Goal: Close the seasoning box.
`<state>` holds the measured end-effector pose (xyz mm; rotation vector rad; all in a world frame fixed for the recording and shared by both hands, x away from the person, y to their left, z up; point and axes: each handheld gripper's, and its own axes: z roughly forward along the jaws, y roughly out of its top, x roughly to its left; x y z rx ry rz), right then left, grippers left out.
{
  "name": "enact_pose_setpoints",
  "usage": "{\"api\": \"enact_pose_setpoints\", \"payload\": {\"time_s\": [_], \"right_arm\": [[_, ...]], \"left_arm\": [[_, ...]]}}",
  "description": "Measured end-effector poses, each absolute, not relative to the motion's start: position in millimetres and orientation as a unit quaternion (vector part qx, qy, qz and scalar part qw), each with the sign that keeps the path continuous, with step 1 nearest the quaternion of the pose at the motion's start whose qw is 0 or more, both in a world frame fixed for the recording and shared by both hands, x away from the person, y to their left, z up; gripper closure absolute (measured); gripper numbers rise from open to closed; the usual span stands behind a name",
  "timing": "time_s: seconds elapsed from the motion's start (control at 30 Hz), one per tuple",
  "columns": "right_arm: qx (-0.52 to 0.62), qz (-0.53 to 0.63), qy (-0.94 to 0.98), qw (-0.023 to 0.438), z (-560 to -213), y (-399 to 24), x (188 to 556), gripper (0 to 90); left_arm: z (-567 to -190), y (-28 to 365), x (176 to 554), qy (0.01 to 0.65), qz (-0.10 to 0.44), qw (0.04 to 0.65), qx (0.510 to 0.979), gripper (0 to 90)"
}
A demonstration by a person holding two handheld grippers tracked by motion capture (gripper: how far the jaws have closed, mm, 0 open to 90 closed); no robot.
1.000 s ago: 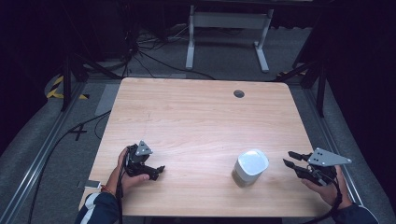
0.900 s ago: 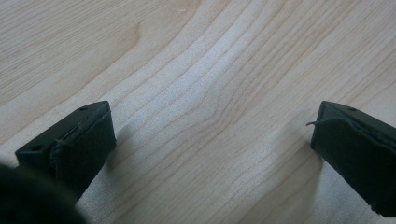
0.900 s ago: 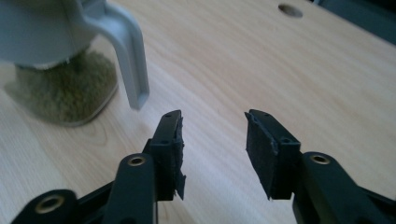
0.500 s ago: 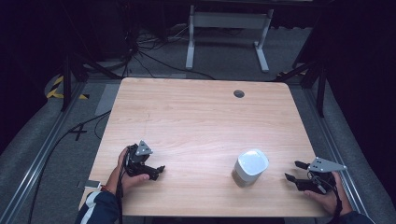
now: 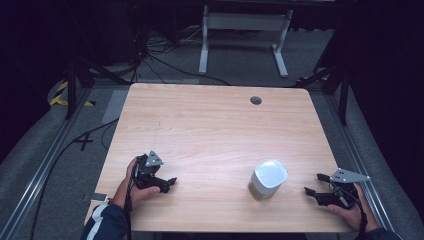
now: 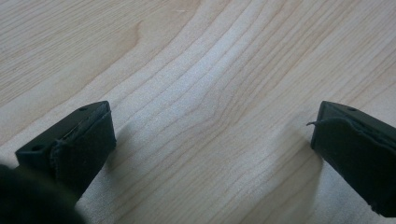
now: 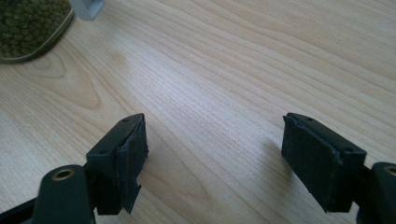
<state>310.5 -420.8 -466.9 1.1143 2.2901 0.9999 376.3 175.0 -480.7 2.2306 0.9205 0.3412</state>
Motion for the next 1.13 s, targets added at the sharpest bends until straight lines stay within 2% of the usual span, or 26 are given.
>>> {"api": "enact_pose_setpoints", "payload": {"time_s": [1.13], "right_arm": [[0.401,0.357,0.821,0.195,-467.1,-420.6,313.1,19.9]], "left_arm": [[-479.9,174.5,377.2,0.353,0.130,0.342,0.861,0.0]]}}
